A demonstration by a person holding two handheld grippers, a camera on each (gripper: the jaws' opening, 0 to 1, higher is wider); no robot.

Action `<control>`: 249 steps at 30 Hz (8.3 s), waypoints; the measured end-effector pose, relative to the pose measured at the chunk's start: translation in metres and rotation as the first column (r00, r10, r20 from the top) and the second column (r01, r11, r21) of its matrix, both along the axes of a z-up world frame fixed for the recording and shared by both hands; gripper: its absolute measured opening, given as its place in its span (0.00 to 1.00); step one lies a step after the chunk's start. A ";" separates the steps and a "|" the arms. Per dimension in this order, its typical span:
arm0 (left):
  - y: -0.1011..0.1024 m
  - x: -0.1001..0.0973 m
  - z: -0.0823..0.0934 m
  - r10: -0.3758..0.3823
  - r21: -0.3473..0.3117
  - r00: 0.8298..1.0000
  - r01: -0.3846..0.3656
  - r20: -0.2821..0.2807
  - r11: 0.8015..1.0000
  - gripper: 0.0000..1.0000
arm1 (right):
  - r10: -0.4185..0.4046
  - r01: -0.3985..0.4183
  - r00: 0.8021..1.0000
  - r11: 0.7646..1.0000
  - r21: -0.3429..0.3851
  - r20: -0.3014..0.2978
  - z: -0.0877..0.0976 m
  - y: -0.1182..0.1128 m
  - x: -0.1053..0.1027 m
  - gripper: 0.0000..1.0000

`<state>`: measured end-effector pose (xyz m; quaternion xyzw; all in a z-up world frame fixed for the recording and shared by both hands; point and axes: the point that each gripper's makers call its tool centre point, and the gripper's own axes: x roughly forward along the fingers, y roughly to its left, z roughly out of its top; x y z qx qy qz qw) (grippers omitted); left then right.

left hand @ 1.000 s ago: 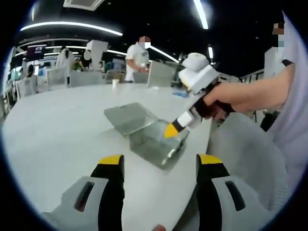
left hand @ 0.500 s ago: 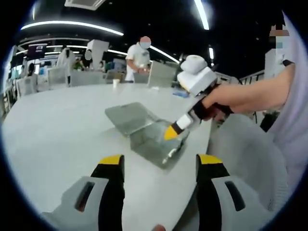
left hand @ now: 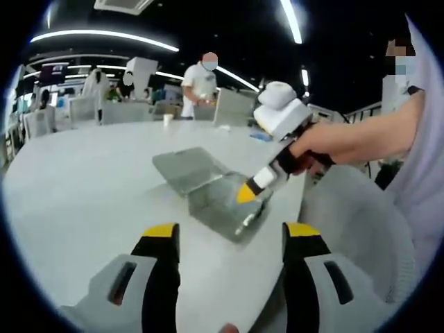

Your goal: Insert the divider into the dual guide fixture by aligning both edges with the guide slots and pushing it downward to the bottom, including one-sided entry, uneven engagement, binding, and posture correction.

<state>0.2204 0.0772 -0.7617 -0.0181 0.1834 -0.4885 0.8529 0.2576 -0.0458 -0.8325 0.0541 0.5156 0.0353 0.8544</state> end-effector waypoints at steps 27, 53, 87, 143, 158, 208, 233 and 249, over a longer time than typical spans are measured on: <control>0.005 0.002 -0.002 0.009 -0.007 1.000 -0.009 -0.002 1.000 0.58 | 0.002 -0.003 1.000 0.999 -0.034 -0.025 -0.013 0.002 0.001 0.00; 0.004 0.001 -0.003 0.007 -0.010 1.000 -0.007 -0.004 1.000 0.58 | 0.016 -0.017 0.999 0.999 -0.049 -0.031 -0.019 0.004 -0.003 0.00; 0.005 0.002 -0.004 0.025 0.012 1.000 -0.025 -0.016 1.000 0.58 | 0.070 -0.071 0.995 0.997 0.005 0.067 -0.008 0.004 0.004 0.09; -0.069 -0.006 0.031 0.073 -0.013 0.997 -0.073 -0.017 0.997 0.67 | 0.189 -0.260 0.807 0.964 0.049 0.559 0.094 -0.072 -0.017 0.27; -0.080 -0.010 0.036 0.069 -0.012 0.997 -0.069 -0.019 0.998 0.68 | 0.084 -0.065 0.823 0.996 -0.053 0.563 0.093 -0.182 -0.029 0.37; -0.131 -0.020 0.054 0.136 0.032 0.991 -0.136 -0.003 0.990 0.69 | 0.080 -0.014 0.936 0.981 -0.192 0.344 -0.010 -0.343 -0.023 0.32; -0.136 -0.023 0.051 0.175 0.043 0.984 -0.174 -0.020 0.984 0.69 | 0.092 -0.046 0.953 0.986 -0.162 0.288 -0.030 -0.344 -0.011 0.35; -0.135 -0.024 0.045 0.174 0.040 0.984 -0.173 -0.034 0.984 0.69 | 0.062 -0.016 0.955 0.987 -0.159 0.289 -0.030 -0.352 -0.012 0.38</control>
